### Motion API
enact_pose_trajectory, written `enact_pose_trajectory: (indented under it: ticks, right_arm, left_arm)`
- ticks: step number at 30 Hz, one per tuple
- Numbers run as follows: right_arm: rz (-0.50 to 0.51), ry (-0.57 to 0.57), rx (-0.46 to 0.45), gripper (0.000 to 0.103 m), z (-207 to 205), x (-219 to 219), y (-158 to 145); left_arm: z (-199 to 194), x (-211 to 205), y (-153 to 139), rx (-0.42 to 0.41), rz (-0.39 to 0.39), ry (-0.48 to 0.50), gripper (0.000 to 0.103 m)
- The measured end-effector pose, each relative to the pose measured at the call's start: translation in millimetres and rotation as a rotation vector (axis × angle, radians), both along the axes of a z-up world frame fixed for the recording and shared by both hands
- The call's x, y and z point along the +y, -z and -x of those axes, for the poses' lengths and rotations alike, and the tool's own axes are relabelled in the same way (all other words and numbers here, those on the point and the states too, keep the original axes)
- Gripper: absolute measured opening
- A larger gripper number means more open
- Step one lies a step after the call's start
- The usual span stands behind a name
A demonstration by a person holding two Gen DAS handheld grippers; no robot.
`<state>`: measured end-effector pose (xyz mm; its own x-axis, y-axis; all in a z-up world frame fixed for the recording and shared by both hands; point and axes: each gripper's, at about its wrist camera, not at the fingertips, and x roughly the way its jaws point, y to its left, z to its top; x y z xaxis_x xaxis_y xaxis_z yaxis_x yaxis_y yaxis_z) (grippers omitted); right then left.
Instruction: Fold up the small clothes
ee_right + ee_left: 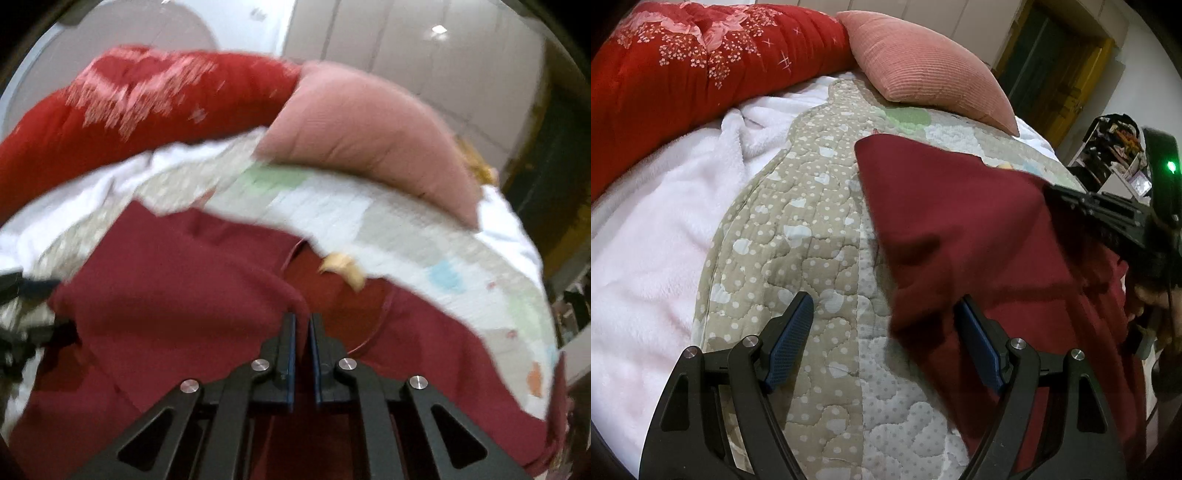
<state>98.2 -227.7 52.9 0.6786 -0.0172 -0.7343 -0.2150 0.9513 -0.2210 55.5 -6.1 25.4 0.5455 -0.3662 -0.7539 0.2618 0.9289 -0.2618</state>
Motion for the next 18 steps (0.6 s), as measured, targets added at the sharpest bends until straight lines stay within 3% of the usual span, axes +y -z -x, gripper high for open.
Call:
enact_pose_trajectory:
  ticks: [6,8,10,14,18]
  right_arm:
    - [0.017,0.104,0.065,0.009,-22,-5,32]
    - [-0.042,0.13,0.043,0.032,-9,-11,18]
    - [-0.111,0.158,0.024,0.04,9,-21,3]
    - [-0.206,0.119,0.004,0.041,42,-24,-8]
    - [-0.184,0.095,0.094,0.04,52,-13,23]
  left_arm:
    - [0,0,-1,0.0,0.004,0.003,0.08]
    - [1,3,-4,0.0,0.028,-0.002,0.08]
    - [3,7,-11,-0.009,0.053,-0.009,0.08]
    - [12,14,-28,-0.074,0.093,-0.02,0.08]
    - [9,10,-35,-0.091,0.112,-0.034,0.08]
